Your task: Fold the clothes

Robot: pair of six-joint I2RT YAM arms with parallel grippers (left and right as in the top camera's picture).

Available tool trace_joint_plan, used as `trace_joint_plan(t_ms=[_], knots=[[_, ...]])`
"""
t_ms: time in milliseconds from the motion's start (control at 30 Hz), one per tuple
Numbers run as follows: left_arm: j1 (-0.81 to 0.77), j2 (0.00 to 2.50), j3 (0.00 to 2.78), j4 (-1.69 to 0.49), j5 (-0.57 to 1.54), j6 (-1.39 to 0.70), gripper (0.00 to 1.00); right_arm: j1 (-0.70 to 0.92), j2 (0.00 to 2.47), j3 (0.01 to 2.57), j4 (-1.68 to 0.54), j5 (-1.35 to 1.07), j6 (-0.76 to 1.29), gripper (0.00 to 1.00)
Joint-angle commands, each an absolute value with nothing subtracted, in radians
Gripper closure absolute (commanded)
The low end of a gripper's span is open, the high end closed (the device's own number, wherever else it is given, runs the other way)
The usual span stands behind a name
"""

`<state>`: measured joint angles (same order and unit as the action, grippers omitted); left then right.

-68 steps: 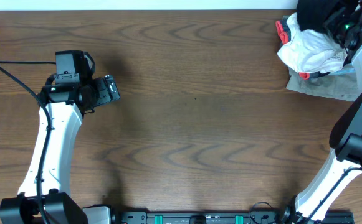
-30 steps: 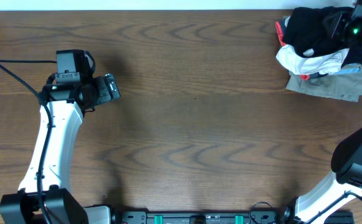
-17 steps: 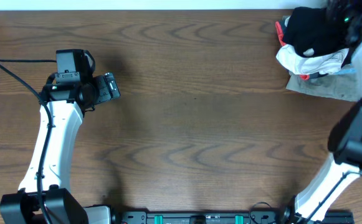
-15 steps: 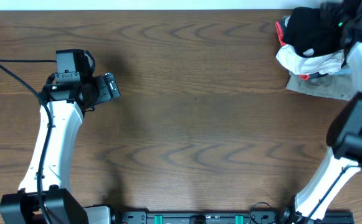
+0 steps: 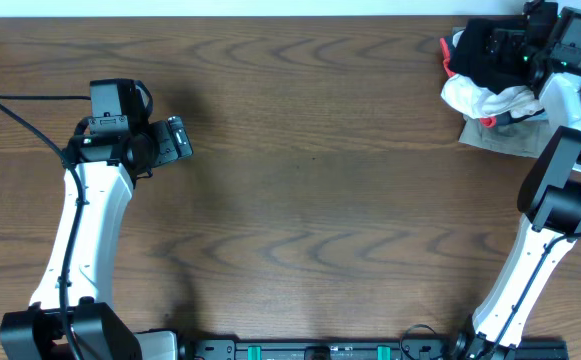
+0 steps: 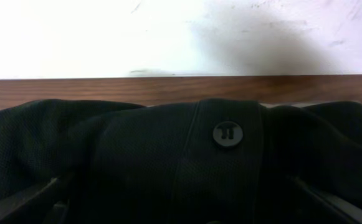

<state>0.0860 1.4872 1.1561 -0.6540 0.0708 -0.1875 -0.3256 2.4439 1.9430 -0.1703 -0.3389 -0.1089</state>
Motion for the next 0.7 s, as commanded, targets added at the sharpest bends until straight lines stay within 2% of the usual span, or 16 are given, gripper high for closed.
trace_joint_plan(t_ms=[0,267,667], knots=[[0.088,1.498,1.161,-0.652,0.059,-0.196,0.02,-0.323,2.599,1.851,-0.262,-0.349,-0.111,0.01],[0.088,1.498,1.161,-0.649,0.059,-0.196,0.02,-0.335,2.471,1.851,-0.326,-0.432,-0.129,0.01],[0.088,1.498,1.161,-0.645,0.059,-0.197,0.02,-0.340,1.984,1.851,-0.347,-0.399,-0.167,0.01]])
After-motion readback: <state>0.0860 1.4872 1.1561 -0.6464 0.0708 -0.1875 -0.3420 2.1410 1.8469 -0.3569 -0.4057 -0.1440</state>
